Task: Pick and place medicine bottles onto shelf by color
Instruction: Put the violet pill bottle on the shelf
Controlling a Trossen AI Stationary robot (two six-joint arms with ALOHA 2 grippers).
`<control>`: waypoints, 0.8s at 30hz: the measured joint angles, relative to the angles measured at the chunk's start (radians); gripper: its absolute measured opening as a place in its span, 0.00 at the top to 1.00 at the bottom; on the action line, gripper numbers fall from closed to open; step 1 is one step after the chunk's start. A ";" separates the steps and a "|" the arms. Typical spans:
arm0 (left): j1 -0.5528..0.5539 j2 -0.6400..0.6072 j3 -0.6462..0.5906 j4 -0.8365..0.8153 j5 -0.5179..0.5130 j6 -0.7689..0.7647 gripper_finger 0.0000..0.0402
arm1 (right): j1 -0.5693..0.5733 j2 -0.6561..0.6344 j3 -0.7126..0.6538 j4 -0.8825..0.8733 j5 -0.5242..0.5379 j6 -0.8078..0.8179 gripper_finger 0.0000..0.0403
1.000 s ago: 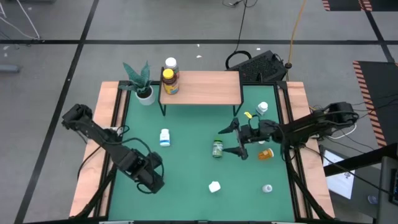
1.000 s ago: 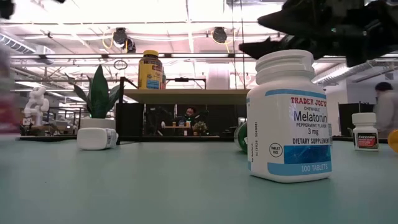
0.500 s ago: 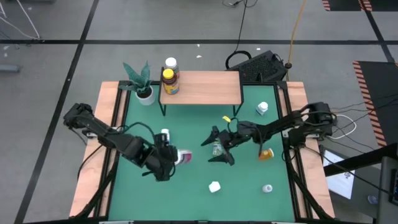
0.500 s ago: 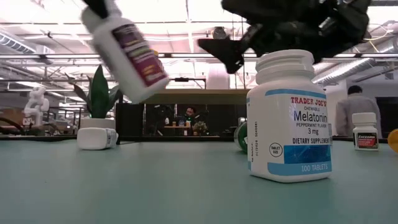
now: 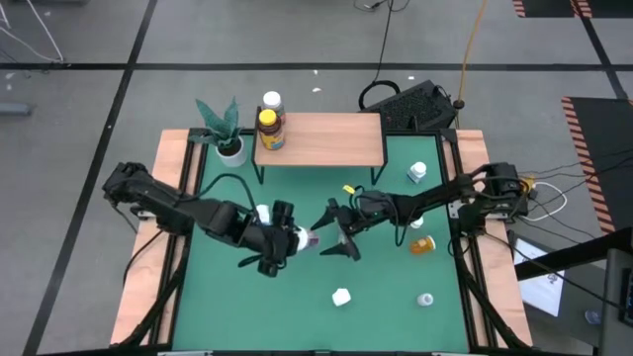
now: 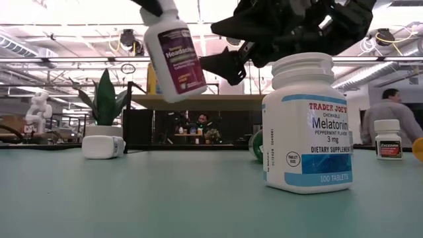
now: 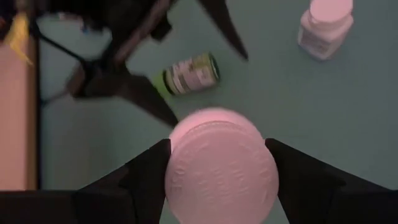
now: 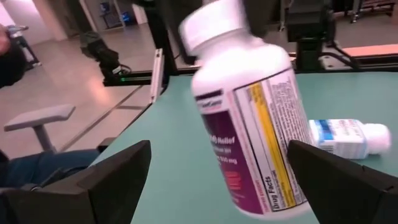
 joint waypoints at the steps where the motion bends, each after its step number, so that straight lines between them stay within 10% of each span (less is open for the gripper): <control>1: 0.002 0.000 0.000 0.018 -0.003 0.021 0.38 | -0.007 0.000 0.001 0.000 0.000 0.006 0.07; 15: 0.030 0.001 0.000 0.082 -0.001 0.106 0.38 | -0.021 0.000 0.002 0.022 0.177 -0.179 0.07; 24: 0.030 0.001 0.000 0.091 0.028 0.145 0.38 | 0.011 0.000 0.001 0.033 0.107 -0.236 0.07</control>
